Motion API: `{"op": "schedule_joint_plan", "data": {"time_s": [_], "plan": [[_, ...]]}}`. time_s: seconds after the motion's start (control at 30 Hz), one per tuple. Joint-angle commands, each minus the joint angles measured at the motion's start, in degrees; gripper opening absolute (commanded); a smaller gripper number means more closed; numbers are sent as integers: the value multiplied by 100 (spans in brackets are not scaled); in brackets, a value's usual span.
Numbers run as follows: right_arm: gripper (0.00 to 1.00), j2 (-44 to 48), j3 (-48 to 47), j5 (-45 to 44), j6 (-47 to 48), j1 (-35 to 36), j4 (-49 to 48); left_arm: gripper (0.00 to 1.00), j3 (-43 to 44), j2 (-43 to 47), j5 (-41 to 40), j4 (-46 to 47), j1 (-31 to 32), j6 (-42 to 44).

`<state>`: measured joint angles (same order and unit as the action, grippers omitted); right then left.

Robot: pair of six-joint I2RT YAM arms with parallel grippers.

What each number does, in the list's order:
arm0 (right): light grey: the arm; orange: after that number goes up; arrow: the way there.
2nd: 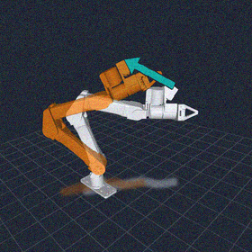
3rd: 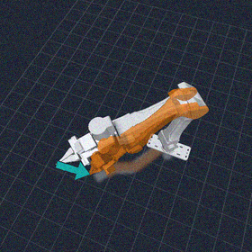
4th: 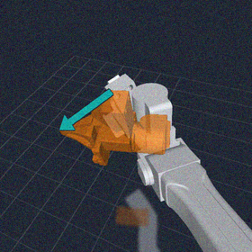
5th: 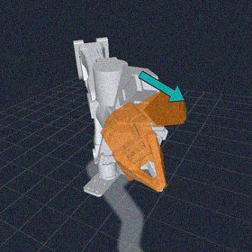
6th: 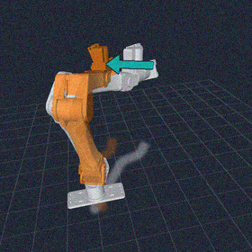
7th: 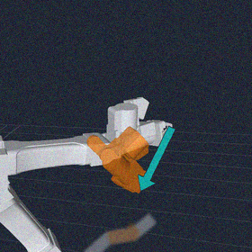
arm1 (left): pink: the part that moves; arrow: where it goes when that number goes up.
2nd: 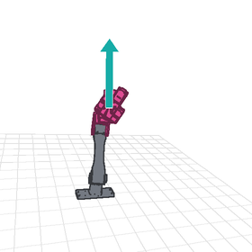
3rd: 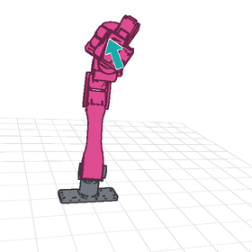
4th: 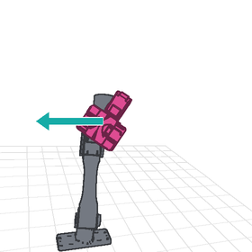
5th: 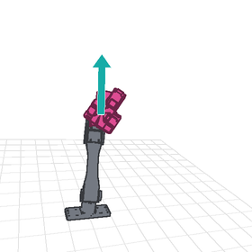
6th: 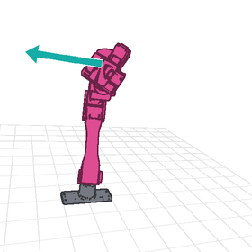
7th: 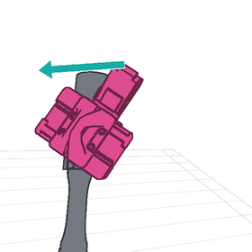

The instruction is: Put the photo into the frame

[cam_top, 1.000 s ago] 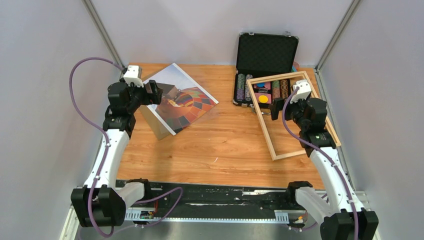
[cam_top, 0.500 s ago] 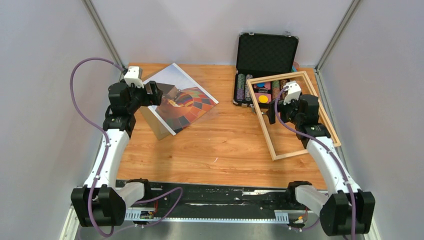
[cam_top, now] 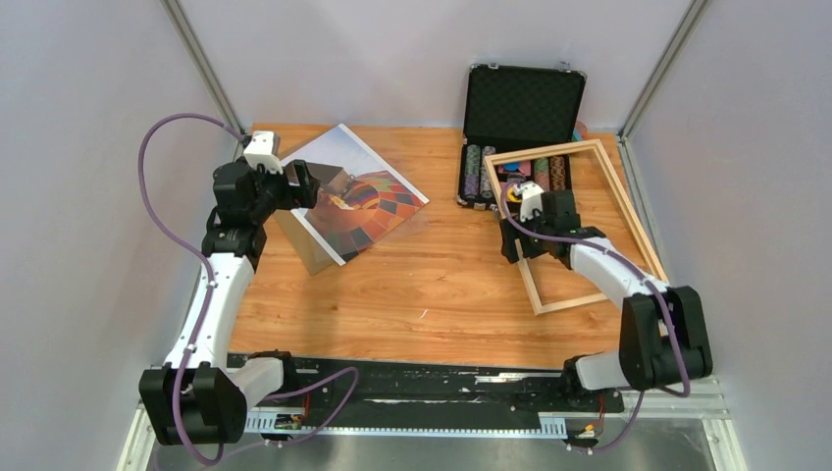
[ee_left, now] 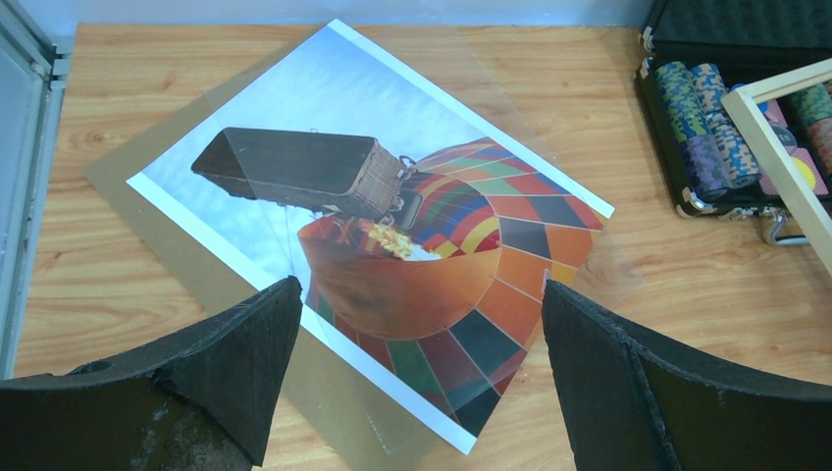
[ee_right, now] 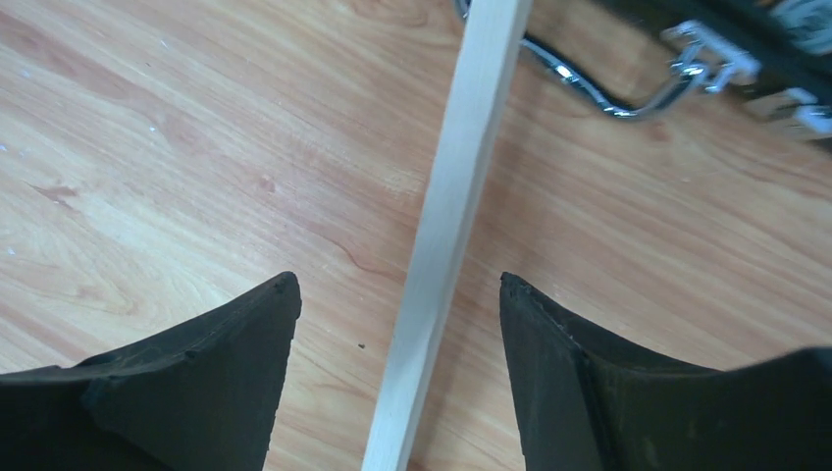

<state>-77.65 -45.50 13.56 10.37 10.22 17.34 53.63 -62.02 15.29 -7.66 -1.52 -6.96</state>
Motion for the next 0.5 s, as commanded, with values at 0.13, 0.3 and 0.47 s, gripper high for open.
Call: {"op": "schedule_joint_plan", "data": {"time_s": [0.13, 0.3, 0.47], "plan": [[60, -1177, -687, -582, -114, 161, 114, 100, 256, 110, -84, 55, 12, 72], [39, -1431, -981, -302, -424, 217, 370, 100, 254, 99, -102, 66, 19, 80], [22, -1368, -1377, -335, -876, 394, 570, 100, 260, 30, -183, 57, 22, 104]]}}
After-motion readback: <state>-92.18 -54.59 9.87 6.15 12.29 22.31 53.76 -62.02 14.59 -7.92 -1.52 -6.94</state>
